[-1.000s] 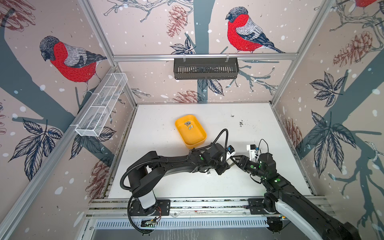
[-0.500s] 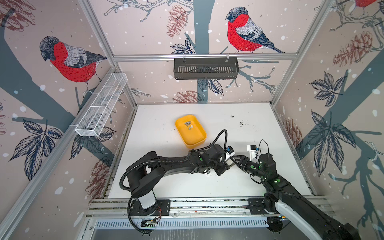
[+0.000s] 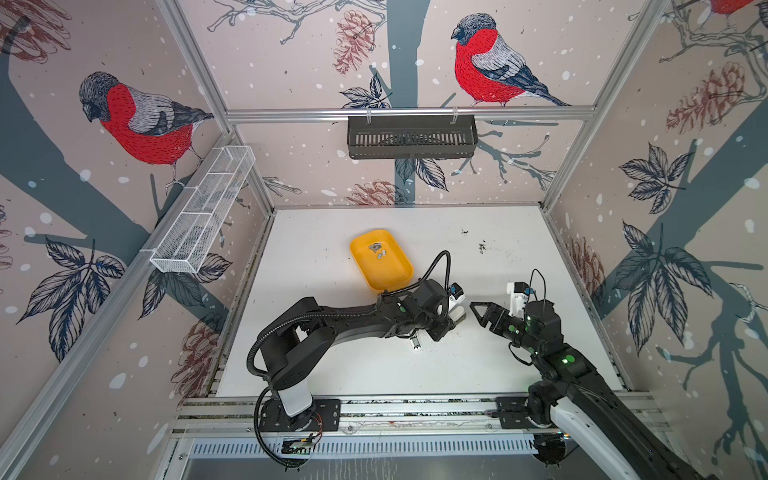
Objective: Load the staples into the stapler
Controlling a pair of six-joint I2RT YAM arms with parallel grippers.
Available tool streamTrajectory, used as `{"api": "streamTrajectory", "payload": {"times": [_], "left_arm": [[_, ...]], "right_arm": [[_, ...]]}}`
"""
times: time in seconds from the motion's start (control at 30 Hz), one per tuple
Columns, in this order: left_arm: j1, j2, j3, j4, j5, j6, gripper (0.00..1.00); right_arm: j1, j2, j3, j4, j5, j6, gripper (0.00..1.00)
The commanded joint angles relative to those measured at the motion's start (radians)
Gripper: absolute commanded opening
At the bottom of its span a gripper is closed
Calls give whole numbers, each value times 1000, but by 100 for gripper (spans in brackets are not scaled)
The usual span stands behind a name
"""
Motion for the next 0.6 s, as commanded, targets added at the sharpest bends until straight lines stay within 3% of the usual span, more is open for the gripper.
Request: {"api": "streamTrajectory", "payload": {"times": [0.0, 0.17, 0.57], "left_arm": [[10, 31, 40, -26, -31, 21, 21], [21, 113, 129, -70, -73, 11, 21], [42, 294, 301, -115, -97, 10, 21]], "right_arm": [[-2, -8, 15, -75, 67, -98, 91], [-2, -35, -3, -47, 87, -104, 100], [-5, -59, -14, -32, 132, -108, 100]]}}
